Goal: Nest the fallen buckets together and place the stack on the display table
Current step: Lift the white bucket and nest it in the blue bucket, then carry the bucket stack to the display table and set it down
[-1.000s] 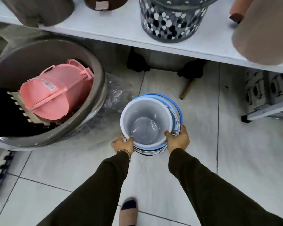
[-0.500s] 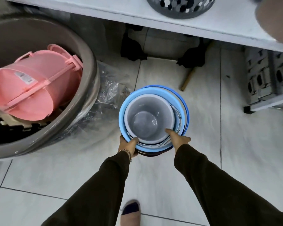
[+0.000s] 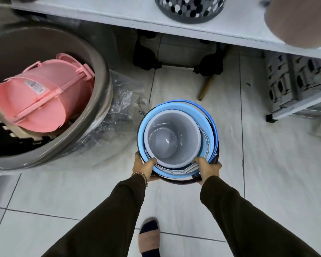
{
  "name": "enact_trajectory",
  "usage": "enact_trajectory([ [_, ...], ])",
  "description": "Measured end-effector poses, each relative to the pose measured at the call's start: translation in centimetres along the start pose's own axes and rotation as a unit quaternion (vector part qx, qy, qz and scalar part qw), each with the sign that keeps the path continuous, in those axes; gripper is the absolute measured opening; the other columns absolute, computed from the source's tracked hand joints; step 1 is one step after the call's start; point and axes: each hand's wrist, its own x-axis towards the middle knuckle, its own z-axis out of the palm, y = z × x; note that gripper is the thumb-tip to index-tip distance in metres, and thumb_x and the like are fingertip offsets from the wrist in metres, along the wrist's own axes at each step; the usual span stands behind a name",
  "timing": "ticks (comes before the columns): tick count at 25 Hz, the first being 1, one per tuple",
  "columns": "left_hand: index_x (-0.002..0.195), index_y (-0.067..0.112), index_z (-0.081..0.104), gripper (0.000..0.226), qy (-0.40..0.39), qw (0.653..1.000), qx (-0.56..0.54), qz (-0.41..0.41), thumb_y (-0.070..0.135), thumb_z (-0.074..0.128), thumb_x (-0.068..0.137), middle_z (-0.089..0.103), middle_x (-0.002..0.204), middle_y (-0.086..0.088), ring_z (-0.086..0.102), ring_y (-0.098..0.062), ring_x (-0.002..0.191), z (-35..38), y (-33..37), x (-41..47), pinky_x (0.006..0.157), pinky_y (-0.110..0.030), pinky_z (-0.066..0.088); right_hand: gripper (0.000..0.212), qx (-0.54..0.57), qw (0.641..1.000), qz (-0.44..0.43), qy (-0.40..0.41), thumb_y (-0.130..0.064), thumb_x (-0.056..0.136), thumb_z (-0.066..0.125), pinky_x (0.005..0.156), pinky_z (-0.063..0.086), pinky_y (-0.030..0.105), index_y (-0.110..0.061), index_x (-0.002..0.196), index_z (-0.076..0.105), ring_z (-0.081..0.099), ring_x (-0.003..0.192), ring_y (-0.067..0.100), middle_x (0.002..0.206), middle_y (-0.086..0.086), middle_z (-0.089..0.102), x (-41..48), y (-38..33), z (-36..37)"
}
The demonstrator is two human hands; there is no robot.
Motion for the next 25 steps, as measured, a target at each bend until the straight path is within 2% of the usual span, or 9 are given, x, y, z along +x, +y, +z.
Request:
enact_trajectory([
  [5, 0.136, 0.027, 0.041, 0.058, -0.018, 0.999, -0.017, 0.047, 0.007, 0.063, 0.086, 0.068, 0.106, -0.015, 0.071, -0.040, 0.092, -0.1, 1.9, -7.8, 0.070, -0.051, 0.062, 0.088, 0.049, 0.997, -0.049, -0.035, -0.019, 0.055, 0.080, 0.090, 0.058, 0.054, -0.028, 0.131, 0.036, 0.066, 0.101, 0.031, 0.113, 0.010, 0.064, -7.4, -2.9, -4.2],
  [8, 0.122, 0.029, 0.052, 0.045, -0.003, 0.995, -0.038, 0.094, 0.012, 0.066, 0.082, 0.072, 0.106, -0.018, 0.073, -0.040, 0.089, -0.1, 4.7, -15.3, 0.063, -0.045, 0.063, 0.085, 0.068, 0.992, -0.099, -0.049, -0.016, 0.058, 0.079, 0.092, 0.057, 0.053, -0.030, 0.130, 0.036, 0.066, 0.101, 0.029, 0.111, 0.007, 0.064, -14.4, -6.9, -6.9],
  [11, 0.111, 0.029, 0.058, 0.036, 0.010, 0.985, -0.070, 0.159, 0.014, 0.069, 0.079, 0.073, 0.106, -0.021, 0.074, -0.039, 0.083, 0.0, 8.2, -24.1, 0.059, -0.042, 0.063, 0.086, 0.087, 0.983, -0.150, -0.059, -0.021, 0.055, 0.081, 0.095, 0.056, 0.051, -0.028, 0.129, 0.038, 0.067, 0.102, 0.027, 0.111, 0.005, 0.066, -22.8, -11.5, -10.1],
  [15, 0.127, 0.019, 0.057, 0.047, -0.001, 0.969, -0.102, 0.226, 0.012, 0.069, 0.082, 0.072, 0.107, -0.025, 0.073, -0.037, 0.079, -0.8, 14.0, -35.0, 0.055, -0.039, 0.063, 0.086, 0.130, 0.962, -0.225, -0.083, -0.032, 0.058, 0.086, 0.095, 0.056, 0.053, -0.024, 0.131, 0.042, 0.068, 0.104, 0.025, 0.112, 0.002, 0.067, -33.7, -17.2, -13.4],
  [19, 0.124, 0.016, 0.062, 0.042, -0.034, 0.944, -0.110, 0.309, 0.012, 0.072, 0.083, 0.073, 0.108, -0.016, 0.074, -0.031, 0.082, -1.7, 20.0, -46.0, 0.052, -0.033, 0.061, 0.080, 0.154, 0.941, -0.287, -0.096, -0.036, 0.059, 0.088, 0.093, 0.056, 0.057, -0.023, 0.127, 0.048, 0.069, 0.104, 0.027, 0.114, 0.005, 0.070, -43.7, -22.5, -16.5],
  [21, 0.117, 0.013, 0.065, 0.034, -0.047, 0.932, -0.118, 0.339, 0.011, 0.072, 0.084, 0.072, 0.103, -0.011, 0.073, -0.029, 0.083, -1.9, 23.2, -50.1, 0.049, -0.028, 0.060, 0.080, 0.164, 0.930, -0.314, -0.102, -0.042, 0.053, 0.090, 0.093, 0.056, 0.058, -0.023, 0.122, 0.054, 0.071, 0.104, 0.028, 0.113, 0.005, 0.073, -47.6, -25.8, -17.3],
  [23, 0.109, 0.017, 0.069, 0.028, -0.058, 0.920, -0.119, 0.370, 0.020, 0.076, 0.081, 0.073, 0.097, -0.004, 0.073, -0.026, 0.086, -1.8, 27.0, -52.8, 0.055, -0.027, 0.060, 0.087, 0.173, 0.914, -0.350, -0.110, -0.049, 0.047, 0.092, 0.097, 0.055, 0.052, -0.026, 0.120, 0.053, 0.070, 0.106, 0.023, 0.115, 0.000, 0.073, -51.1, -29.5, -17.8],
  [25, 0.105, 0.024, 0.071, 0.037, -0.060, 0.914, -0.117, 0.383, 0.033, 0.082, 0.071, 0.074, 0.101, -0.001, 0.073, -0.027, 0.092, -1.3, 31.5, -54.1, 0.072, -0.040, 0.063, 0.097, 0.179, 0.895, -0.392, -0.113, -0.052, 0.042, 0.093, 0.098, 0.054, 0.045, -0.023, 0.124, 0.052, 0.069, 0.106, 0.019, 0.115, -0.002, 0.073, -53.8, -33.8, -17.3],
])
